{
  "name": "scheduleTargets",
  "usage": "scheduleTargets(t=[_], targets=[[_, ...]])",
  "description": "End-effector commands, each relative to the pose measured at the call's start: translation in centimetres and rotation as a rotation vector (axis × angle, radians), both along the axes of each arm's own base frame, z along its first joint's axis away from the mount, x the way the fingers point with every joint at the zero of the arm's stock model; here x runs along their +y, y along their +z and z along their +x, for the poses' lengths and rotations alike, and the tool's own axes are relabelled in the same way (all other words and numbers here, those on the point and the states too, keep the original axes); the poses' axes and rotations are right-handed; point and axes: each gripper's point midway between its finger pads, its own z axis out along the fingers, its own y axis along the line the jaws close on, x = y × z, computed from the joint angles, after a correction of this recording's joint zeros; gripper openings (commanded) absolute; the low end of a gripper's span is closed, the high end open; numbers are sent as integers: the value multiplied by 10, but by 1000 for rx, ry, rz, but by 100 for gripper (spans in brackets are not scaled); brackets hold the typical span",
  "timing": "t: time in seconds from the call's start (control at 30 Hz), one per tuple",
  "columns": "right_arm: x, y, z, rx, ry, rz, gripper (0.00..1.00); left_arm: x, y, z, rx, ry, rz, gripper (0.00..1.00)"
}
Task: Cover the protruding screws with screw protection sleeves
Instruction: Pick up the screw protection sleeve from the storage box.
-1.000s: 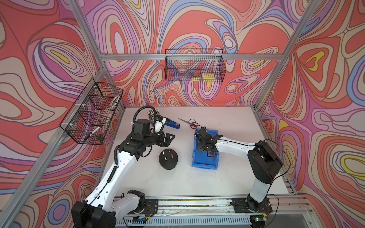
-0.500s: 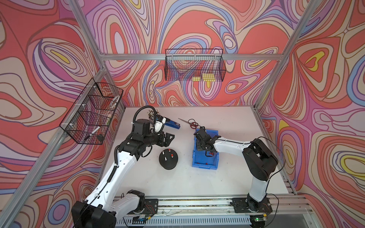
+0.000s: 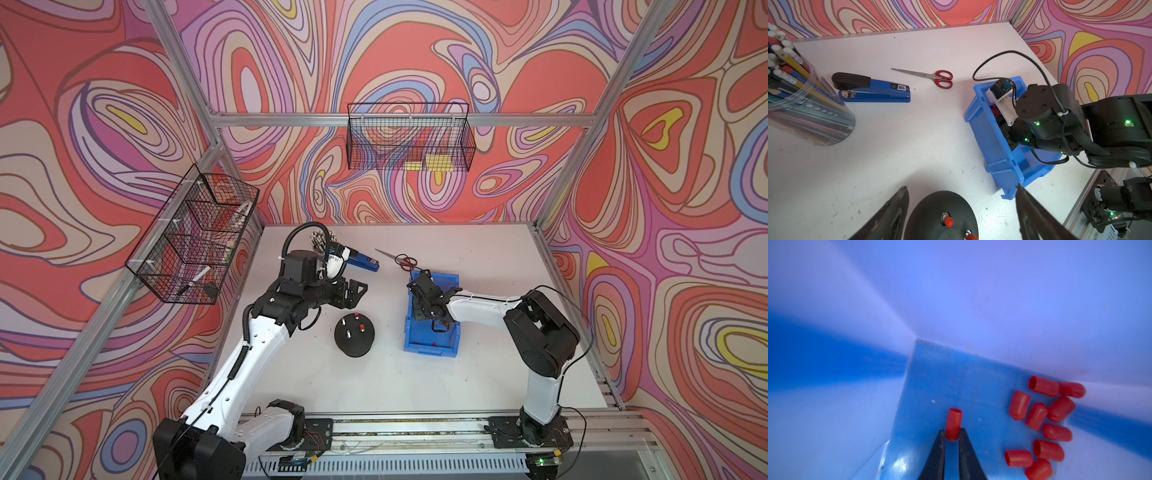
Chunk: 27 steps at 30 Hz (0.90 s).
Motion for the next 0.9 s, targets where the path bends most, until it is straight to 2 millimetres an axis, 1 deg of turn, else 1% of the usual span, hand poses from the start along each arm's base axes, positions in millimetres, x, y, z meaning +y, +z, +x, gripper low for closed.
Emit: scheduleTargets(t=[0.0, 0.13, 0.33, 0.5, 0.7, 0.87], targets=[[-6, -7, 2, 0, -10, -20, 12, -1, 2, 1, 6, 3, 2, 81], [-8, -7, 2, -2, -17, -16, 11, -1, 2, 1, 7, 3, 1, 81], [-7, -7, 5, -3, -14, -16, 16, 0, 2, 0, 6, 4, 1, 81], [-8, -8, 6, 1, -20, -11, 17, 0, 3, 1, 3, 7, -2, 81], [-8, -8, 7, -5, -23, -9, 14, -1, 4, 0, 4, 3, -6, 81], [-8, -9, 8, -2, -22, -6, 14, -1, 3, 0, 5, 2, -8, 81]])
